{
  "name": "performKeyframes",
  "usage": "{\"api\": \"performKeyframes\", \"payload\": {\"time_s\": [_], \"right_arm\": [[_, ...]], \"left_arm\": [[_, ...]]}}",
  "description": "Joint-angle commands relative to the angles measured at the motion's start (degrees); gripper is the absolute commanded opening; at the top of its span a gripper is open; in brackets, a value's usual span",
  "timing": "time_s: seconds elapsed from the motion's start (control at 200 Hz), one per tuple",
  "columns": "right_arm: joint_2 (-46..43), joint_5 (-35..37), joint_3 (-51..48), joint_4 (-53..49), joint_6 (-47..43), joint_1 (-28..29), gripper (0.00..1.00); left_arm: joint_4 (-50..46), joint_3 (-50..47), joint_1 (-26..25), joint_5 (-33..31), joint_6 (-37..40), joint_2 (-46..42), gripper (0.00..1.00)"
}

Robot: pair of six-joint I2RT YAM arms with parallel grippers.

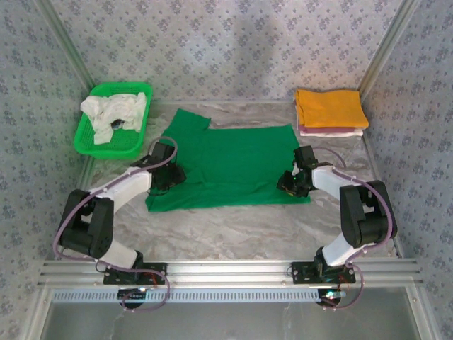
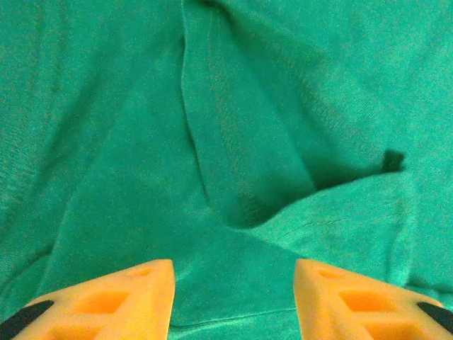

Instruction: Fold and stack the t-shirts

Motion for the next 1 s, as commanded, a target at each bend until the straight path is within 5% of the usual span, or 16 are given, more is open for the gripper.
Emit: {"api": "performKeyframes", "payload": {"time_s": [0.0, 0.145, 0.47, 0.59, 0.994], "right_arm": [[1.74, 0.83, -0.50, -1.43, -0.63, -0.01, 0.39], [1.44, 1.11, -0.74, -1.69, -0.79, -0.02, 0.39], [1.10, 1.46, -1.02, -1.77, -0.71, -0.23, 0.39], [1.00, 1.55, -1.12, -1.79, -0.53, -0.20, 0.39], [0.88, 1.46, -1.29, -1.62, -0.26, -0.35, 0.40]], "left_arm": [[3.76, -0.32, 0.38, 2.41, -1.78, 1.45, 0.48], [5.65, 0.09, 0.39, 3.02, -1.52, 3.23, 0.46], [5.48, 2.48, 0.30, 2.87, -0.20, 5.82, 0.06], [3.91, 3.55, -0.03, 1.64, 0.46, 5.16, 0.00], [-0.72, 15.82, -2.79, -1.59, 6.31, 10.23, 0.00]]}}
